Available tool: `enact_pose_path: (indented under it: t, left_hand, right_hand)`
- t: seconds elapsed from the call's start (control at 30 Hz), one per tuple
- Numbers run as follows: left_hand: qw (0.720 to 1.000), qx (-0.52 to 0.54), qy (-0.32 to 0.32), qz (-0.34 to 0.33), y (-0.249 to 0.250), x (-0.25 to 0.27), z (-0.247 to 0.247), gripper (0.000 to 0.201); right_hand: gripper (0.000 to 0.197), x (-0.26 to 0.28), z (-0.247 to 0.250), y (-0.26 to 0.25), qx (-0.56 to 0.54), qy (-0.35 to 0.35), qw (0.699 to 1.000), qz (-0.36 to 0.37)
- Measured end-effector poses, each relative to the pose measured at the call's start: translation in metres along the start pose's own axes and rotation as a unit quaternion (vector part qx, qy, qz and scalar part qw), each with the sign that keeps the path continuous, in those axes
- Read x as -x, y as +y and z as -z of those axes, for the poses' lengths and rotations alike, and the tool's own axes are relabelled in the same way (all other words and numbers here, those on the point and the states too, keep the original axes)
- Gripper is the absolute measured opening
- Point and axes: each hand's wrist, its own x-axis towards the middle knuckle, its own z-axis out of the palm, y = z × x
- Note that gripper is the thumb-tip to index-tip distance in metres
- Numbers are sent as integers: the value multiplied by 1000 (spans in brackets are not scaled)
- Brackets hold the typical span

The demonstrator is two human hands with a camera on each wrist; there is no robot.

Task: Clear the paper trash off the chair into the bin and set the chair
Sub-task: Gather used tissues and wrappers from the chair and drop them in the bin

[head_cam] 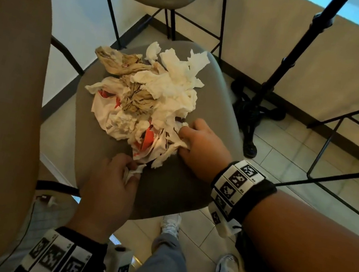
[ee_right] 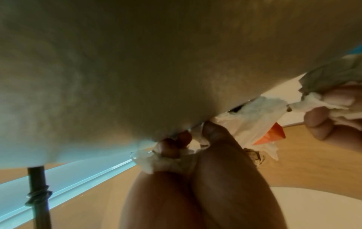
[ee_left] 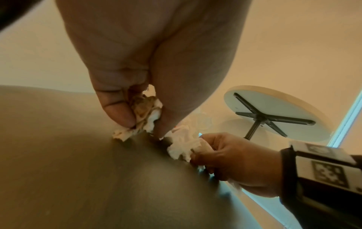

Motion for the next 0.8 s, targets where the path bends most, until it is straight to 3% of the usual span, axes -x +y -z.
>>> enact_pose_path:
  t: [0.1, 0.23, 0.37, 0.5, 0.7, 0.8]
  left_hand:
    - [1000, 29, 0, -4, 7, 11, 6, 7]
    - [999, 46, -9, -13, 13, 21, 17, 8]
    - [995, 58, 5, -80, 34, 26, 26, 14]
    - [982, 101, -11, -162, 71, 29, 23, 15]
    - [955, 125, -99, -251, 135, 28, -47, 14]
    - [934, 96, -194, -285, 164, 29, -116, 13]
  right_hand:
    - [14, 7, 7, 8, -63, 13, 997, -31]
    - [13, 31, 21, 23, -203, 73, 974, -68]
    - [6, 57, 35, 41, -260, 114, 954, -97]
    - [20, 90, 40, 68, -315, 159, 926, -133]
    - [26, 179, 27, 132, -325, 231, 892, -212]
    - [24, 237, -7, 184, -346, 258, 845, -317]
